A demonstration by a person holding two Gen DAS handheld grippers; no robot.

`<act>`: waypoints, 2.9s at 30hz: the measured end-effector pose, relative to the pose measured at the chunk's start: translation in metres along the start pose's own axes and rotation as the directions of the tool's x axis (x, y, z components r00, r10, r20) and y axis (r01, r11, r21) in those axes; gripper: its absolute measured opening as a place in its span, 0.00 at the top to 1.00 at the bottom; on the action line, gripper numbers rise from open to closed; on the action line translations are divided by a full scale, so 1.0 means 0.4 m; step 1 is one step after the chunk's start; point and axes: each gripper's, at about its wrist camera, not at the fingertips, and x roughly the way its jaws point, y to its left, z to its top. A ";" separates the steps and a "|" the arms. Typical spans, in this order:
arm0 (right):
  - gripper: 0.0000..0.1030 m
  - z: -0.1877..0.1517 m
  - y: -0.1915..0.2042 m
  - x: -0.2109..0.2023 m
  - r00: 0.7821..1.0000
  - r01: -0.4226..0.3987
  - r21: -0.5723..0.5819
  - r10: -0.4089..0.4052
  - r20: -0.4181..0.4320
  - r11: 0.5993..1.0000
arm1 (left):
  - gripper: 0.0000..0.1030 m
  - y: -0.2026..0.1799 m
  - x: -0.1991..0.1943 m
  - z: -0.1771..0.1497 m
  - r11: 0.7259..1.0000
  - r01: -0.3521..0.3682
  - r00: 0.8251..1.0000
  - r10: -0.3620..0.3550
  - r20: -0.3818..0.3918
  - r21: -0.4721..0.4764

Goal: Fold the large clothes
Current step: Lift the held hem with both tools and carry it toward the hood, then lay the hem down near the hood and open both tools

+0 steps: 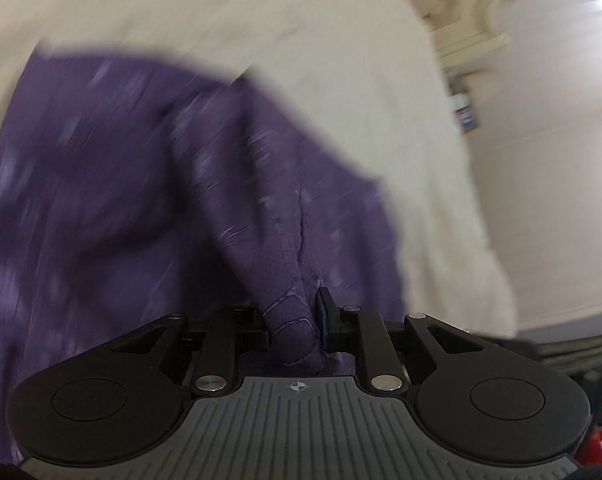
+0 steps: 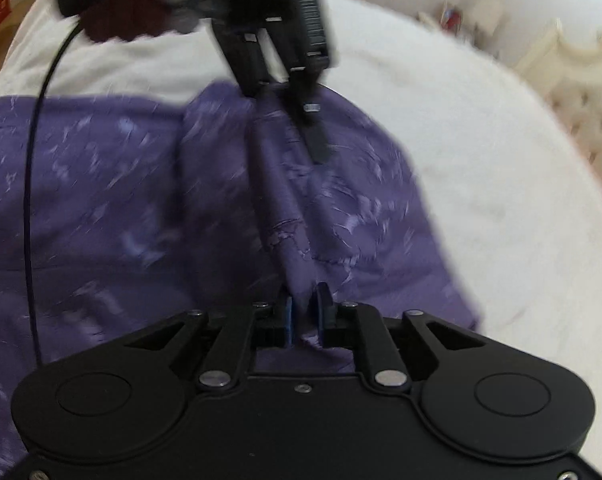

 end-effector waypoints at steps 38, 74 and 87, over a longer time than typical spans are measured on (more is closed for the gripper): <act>0.59 -0.249 -0.258 0.149 0.990 0.128 0.971 -0.088 -0.112 0.200 | 0.43 0.007 0.090 0.130 0.896 -0.356 0.934 0.334 0.126 0.265; 0.05 -0.125 0.068 -0.100 0.976 0.168 0.947 -0.183 -0.120 0.274 | 0.00 -0.090 -0.164 -0.182 0.829 -0.382 0.923 0.320 0.214 0.409; 0.01 -0.092 0.283 -0.145 0.970 0.214 0.960 -0.152 -0.187 0.183 | 0.00 0.054 -0.340 -0.288 0.831 -0.397 0.918 0.359 0.169 0.389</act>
